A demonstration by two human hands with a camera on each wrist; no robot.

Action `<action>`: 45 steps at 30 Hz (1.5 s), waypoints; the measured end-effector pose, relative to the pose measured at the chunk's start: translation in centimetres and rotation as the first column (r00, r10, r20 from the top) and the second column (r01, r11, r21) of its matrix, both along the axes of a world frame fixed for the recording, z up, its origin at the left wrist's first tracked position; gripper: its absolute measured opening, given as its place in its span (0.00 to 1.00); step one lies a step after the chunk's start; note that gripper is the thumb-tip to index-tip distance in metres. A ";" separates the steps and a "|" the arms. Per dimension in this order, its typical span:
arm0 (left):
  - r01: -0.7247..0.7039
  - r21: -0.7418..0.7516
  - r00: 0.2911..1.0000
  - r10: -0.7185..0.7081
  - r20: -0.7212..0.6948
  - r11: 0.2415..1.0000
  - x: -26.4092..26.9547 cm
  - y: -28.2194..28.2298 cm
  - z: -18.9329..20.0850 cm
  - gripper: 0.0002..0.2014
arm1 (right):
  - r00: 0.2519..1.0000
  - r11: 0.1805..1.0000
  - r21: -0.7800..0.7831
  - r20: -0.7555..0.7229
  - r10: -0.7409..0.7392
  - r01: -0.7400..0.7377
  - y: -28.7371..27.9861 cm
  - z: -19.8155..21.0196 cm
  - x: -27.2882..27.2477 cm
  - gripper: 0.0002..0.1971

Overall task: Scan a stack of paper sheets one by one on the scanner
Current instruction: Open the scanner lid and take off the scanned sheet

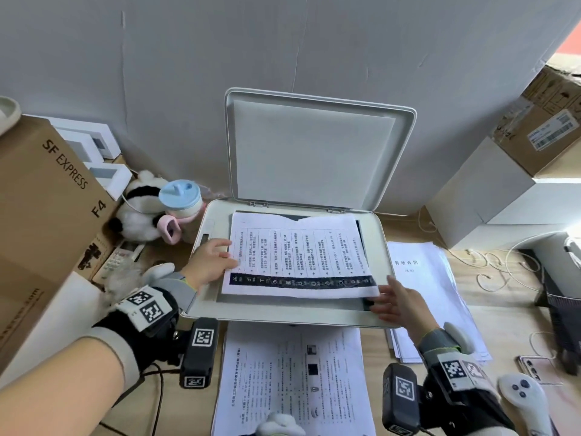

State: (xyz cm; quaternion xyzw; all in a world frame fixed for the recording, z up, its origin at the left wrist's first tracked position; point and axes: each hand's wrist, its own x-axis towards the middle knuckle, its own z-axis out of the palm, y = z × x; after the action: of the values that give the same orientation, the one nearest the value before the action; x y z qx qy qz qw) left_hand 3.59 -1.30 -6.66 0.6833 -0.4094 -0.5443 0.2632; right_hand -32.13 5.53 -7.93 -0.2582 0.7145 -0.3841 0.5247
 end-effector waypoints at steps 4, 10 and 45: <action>-0.107 -0.077 0.994 0.107 -0.008 0.991 -0.8 0.8 0.1 0.33 | 0.997 0.997 -0.015 0.008 0.078 -0.078 0.1 0.0 0.5 0.05; 0.068 -0.015 0.995 -0.069 -0.066 0.998 -0.3 1.5 0.3 0.20 | 0.991 0.991 0.045 0.047 0.128 -0.130 0.9 0.8 0.4 0.11; -0.064 -0.017 0.920 0.052 -0.389 0.998 -1.0 1.7 1.5 0.10 | 0.707 0.795 0.606 -0.556 0.437 -0.015 4.6 -6.3 -12.7 0.12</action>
State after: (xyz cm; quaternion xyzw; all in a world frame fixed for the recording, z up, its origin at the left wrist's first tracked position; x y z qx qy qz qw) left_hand 2.55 0.43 -5.17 0.5698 -0.3369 -0.6547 0.3650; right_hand -44.78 10.13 -14.26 -0.3032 0.8944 0.0334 0.3272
